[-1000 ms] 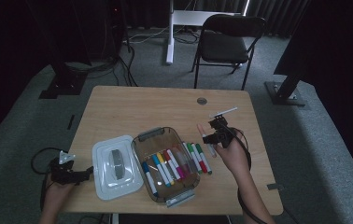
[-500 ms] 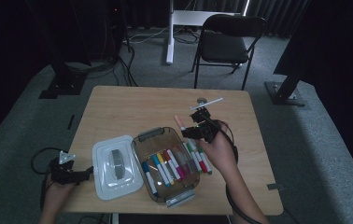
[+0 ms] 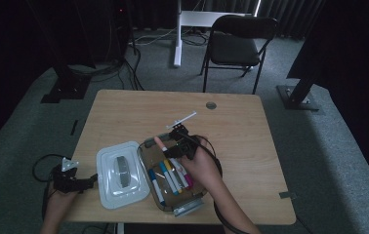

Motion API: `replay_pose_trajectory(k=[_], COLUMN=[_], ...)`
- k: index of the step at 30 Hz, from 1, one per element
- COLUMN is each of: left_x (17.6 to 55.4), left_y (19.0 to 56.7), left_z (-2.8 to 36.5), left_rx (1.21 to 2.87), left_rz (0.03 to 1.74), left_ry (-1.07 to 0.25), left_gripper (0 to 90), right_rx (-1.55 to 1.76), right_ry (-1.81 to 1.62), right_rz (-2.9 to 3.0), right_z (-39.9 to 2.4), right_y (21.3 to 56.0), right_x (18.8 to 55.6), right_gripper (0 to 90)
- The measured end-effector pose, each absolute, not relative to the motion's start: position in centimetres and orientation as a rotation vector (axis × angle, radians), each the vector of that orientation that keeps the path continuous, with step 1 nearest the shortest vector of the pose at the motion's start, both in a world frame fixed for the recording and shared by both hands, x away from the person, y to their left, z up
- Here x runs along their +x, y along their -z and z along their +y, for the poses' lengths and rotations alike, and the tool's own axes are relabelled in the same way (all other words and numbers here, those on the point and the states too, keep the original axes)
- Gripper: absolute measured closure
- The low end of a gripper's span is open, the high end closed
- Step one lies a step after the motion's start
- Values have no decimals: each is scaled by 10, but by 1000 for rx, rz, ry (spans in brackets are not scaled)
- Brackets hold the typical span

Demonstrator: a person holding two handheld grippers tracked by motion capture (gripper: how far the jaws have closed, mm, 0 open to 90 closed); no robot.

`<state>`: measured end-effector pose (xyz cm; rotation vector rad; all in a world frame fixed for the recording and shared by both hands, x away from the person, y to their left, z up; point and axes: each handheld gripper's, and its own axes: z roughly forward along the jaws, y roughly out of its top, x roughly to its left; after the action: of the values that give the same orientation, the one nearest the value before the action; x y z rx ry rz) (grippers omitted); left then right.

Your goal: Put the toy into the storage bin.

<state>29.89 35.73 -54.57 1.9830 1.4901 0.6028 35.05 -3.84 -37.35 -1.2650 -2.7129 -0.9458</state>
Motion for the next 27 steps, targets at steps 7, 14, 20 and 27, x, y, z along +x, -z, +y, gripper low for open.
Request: replay_pose_trajectory(k=[7, 14, 20, 27], left_x=[299, 299, 299, 299], left_y=[546, 546, 546, 546], left_z=[357, 357, 357, 357], left_rx=[1984, 1983, 1981, 1980], left_rz=[1489, 1488, 1488, 1489], left_ry=[-604, -606, -605, -604], left_gripper=[12, 12, 12, 12], right_rx=[-1246, -1244, -1246, -1269], right_ry=[875, 752, 695, 606], right_rz=[-2692, -2677, -2669, -2693], right_z=[-23, -3, 7, 14], right_y=[396, 428, 443, 455], right_x=[351, 354, 357, 360], right_gripper=[764, 765, 764, 764])
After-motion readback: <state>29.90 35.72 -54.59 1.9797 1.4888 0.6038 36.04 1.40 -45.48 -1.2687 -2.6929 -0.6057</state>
